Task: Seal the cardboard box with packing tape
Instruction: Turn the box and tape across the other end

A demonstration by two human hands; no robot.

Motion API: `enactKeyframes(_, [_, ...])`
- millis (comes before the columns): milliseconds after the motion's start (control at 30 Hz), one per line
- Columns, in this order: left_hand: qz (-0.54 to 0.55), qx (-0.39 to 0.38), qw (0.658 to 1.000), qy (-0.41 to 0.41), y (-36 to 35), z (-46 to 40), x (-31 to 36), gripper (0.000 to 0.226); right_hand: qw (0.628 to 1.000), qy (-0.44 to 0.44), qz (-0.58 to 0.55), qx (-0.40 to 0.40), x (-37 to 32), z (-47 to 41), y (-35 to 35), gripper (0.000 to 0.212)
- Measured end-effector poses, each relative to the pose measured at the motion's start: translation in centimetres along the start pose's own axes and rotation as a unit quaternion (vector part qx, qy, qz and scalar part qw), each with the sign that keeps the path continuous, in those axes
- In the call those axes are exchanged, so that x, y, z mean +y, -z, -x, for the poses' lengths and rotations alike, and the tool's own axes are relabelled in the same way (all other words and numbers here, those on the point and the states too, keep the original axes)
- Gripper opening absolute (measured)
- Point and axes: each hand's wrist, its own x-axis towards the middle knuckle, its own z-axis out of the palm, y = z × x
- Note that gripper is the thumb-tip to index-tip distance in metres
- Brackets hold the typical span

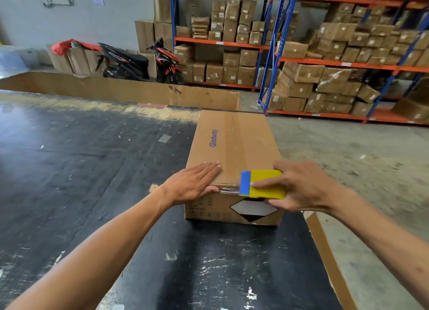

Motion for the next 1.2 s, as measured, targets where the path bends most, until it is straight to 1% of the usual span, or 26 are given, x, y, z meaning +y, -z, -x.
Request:
enactKeyframes(100, [-0.007, 0.003, 1.000, -0.009, 0.2, 0.1, 0.1, 0.074, 0.999, -0.033, -0.010, -0.003, 2.6, 3.1, 0.1, 0.050])
enactKeyframes(200, [-0.014, 0.004, 1.000, -0.014, 0.3, 0.1, 0.1, 0.076, 0.999, -0.031, -0.003, -0.002, 3.6, 3.8, -0.4, 0.050])
enactKeyframes(300, [-0.007, -0.028, 0.999, -0.017, 0.6, 0.1, 0.1, 0.074, 1.000, -0.023, 0.002, -0.002, 3.7, 3.2, -0.6, 0.049])
enactKeyframes(367, [-0.029, -0.037, 0.998, -0.037, 1.0, -0.1, 0.2, 0.075, 1.000, -0.026, 0.003, -0.005, 3.8, 3.3, -0.5, 0.049])
enactKeyframes(467, [-0.079, -0.001, 0.994, -0.075, 1.8, -1.9, 1.6, 0.078, 0.999, -0.043, 0.015, -0.025, 3.8, 3.4, -0.7, 0.049])
enactKeyframes(567, [-0.087, 0.041, 0.988, -0.118, 2.1, -5.4, 4.3, 0.078, 0.999, -0.046, 0.009, -0.008, 4.0, 3.3, -0.9, 0.049])
enactKeyframes(633, [-0.083, 0.011, 0.989, -0.122, 1.6, -7.2, 5.6, 0.078, 0.999, -0.050, 0.004, -0.007, 4.0, 3.3, -1.0, 0.048])
enactKeyframes(733, [-0.061, -0.061, 0.992, -0.091, 0.1, -8.0, 5.9, 0.083, 0.999, -0.045, -0.005, 0.003, 3.9, 3.4, -1.1, 0.048])
enactKeyframes(767, [-0.048, -0.071, 0.993, -0.084, -0.1, -8.0, 5.9, 0.087, 0.999, -0.041, -0.002, 0.005, 3.8, 3.4, -1.2, 0.048])
enactKeyframes(833, [-0.030, -0.078, 0.993, -0.079, 0.0, -8.0, 5.7, 0.092, 0.999, -0.029, 0.006, 0.018, 3.9, 3.4, -1.4, 0.047])
enactKeyframes(933, [-0.014, -0.091, 0.993, -0.077, 0.2, -7.9, 5.6, 0.093, 0.999, -0.013, -0.006, 0.032, 4.5, 3.8, -1.7, 0.049])
enactKeyframes(1033, [-0.003, -0.094, 0.993, -0.074, 0.3, -7.8, 5.6, 0.095, 1.000, 0.001, -0.010, 0.018, 5.2, 5.1, -1.8, 0.052])
enactKeyframes(1100, [0.001, -0.098, 0.993, -0.070, 0.2, -7.7, 5.5, 0.094, 1.000, -0.004, -0.015, 0.009, 6.2, 6.5, -1.7, 0.052])
enactKeyframes(1200, [-0.006, -0.092, 0.993, -0.071, 0.2, -7.7, 5.5, 0.087, 0.999, -0.028, -0.032, 0.024, 8.4, 9.1, -2.0, 0.052])
